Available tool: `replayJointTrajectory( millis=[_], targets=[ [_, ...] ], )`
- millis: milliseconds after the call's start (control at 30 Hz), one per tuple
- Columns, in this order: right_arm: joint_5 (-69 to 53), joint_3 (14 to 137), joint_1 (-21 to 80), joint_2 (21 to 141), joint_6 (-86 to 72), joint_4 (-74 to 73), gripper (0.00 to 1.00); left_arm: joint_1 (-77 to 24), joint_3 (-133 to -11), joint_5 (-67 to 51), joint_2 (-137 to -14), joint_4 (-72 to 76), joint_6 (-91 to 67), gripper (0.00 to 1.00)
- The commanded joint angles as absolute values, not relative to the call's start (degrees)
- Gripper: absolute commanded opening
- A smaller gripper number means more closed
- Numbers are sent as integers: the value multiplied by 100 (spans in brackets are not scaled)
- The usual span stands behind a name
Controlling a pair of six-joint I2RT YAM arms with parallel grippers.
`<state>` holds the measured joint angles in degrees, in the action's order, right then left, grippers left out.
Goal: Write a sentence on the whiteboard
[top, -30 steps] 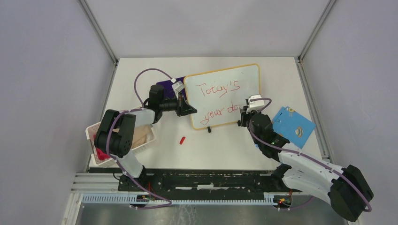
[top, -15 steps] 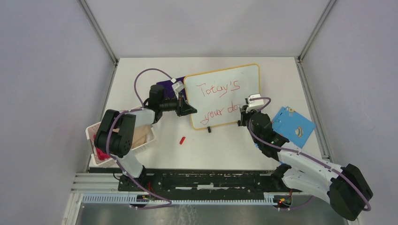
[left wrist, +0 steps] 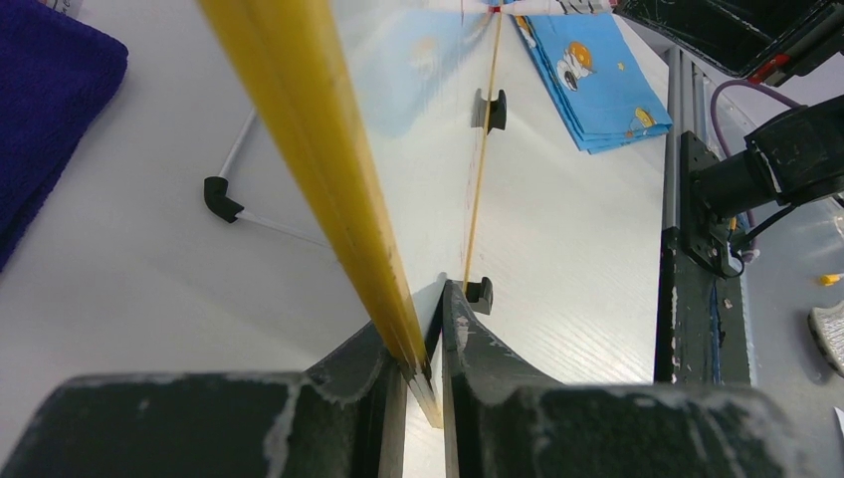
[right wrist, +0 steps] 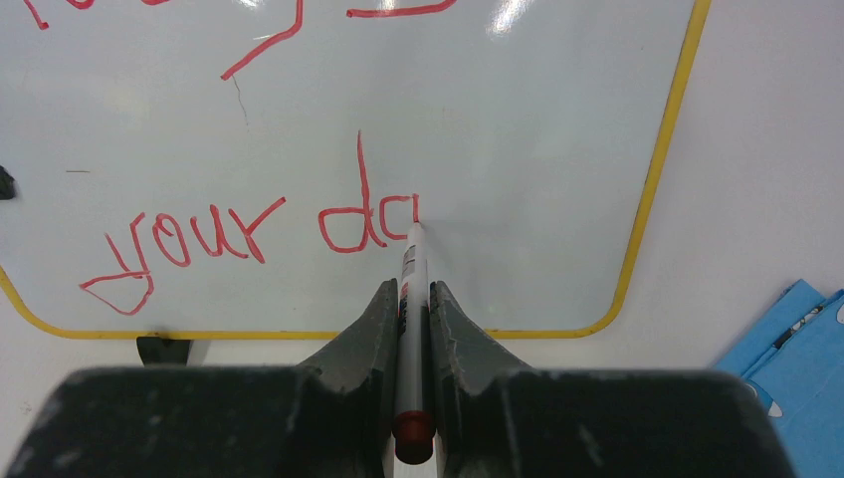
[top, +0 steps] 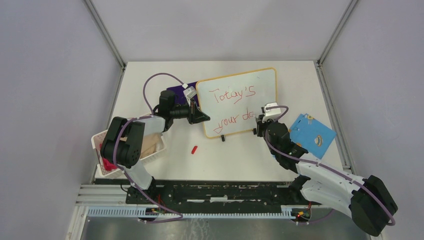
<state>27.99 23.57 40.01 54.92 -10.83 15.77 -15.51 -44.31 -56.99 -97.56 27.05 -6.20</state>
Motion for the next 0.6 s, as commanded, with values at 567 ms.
replayJointTrajectory(
  millis=[567],
  targets=[
    [2890, 2417, 3970, 4917, -1054, 1609, 0, -1718, -4272, -4956, -10037, 1988, 327, 2]
  ],
)
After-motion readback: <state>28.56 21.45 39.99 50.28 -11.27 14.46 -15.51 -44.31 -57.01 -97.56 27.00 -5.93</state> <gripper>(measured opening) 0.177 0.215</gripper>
